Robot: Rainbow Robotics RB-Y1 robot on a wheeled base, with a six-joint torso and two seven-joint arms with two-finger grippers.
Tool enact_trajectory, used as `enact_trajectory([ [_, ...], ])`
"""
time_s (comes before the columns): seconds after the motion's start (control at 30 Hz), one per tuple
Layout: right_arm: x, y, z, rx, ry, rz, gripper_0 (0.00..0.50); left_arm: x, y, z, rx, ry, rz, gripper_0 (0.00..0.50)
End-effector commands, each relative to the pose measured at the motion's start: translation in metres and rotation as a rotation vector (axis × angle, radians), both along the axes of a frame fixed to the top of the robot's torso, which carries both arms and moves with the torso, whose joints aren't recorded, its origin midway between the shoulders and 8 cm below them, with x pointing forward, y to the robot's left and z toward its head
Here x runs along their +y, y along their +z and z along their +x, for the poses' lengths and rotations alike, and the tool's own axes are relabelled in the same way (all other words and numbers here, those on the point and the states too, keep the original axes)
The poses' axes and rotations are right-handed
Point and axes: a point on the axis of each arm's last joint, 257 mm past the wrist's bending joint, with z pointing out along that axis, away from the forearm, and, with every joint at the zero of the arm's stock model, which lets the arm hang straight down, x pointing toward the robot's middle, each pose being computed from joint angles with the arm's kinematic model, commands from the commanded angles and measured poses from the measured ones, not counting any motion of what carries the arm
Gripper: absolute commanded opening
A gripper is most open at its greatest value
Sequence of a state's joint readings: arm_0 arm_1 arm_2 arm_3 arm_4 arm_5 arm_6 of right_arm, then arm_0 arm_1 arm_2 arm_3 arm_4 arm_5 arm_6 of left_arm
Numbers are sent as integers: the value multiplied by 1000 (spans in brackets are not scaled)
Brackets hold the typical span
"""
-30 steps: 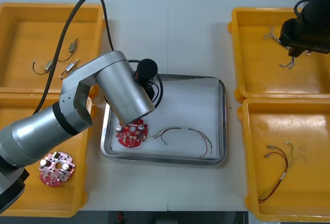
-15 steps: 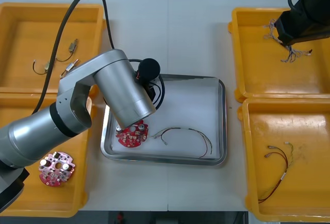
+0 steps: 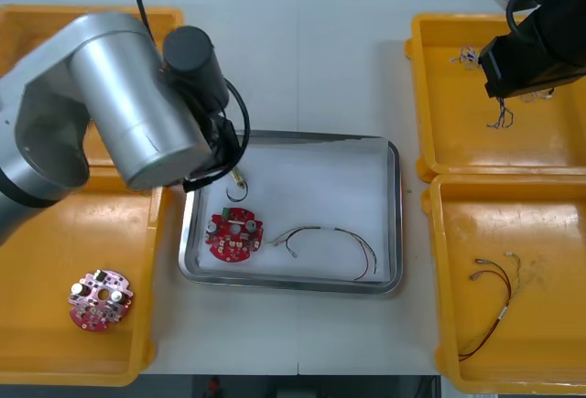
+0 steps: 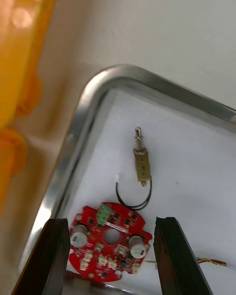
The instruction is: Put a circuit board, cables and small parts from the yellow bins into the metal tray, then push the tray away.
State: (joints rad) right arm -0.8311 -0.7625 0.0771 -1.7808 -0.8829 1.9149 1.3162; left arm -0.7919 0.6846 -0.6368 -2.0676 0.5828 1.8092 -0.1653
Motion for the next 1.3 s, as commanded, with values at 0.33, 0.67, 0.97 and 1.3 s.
enact_trajectory([
  [0.33, 48, 19, -36, -55, 288, -51, 0, 86, 75, 40, -57, -227, 198, 500],
  [0.67, 89, -9, -59, -76, 572, -222, 0, 127, 98, 61, -1, -313, 215, 500],
  [0.97, 131, -44, -58, -144, 952, -360, 0, 173, 107, 73, 59, -404, 260, 500],
  [1.3, 165, -92, -40, -230, 1224, -444, 0, 212, 95, 91, 81, -478, 314, 500],
])
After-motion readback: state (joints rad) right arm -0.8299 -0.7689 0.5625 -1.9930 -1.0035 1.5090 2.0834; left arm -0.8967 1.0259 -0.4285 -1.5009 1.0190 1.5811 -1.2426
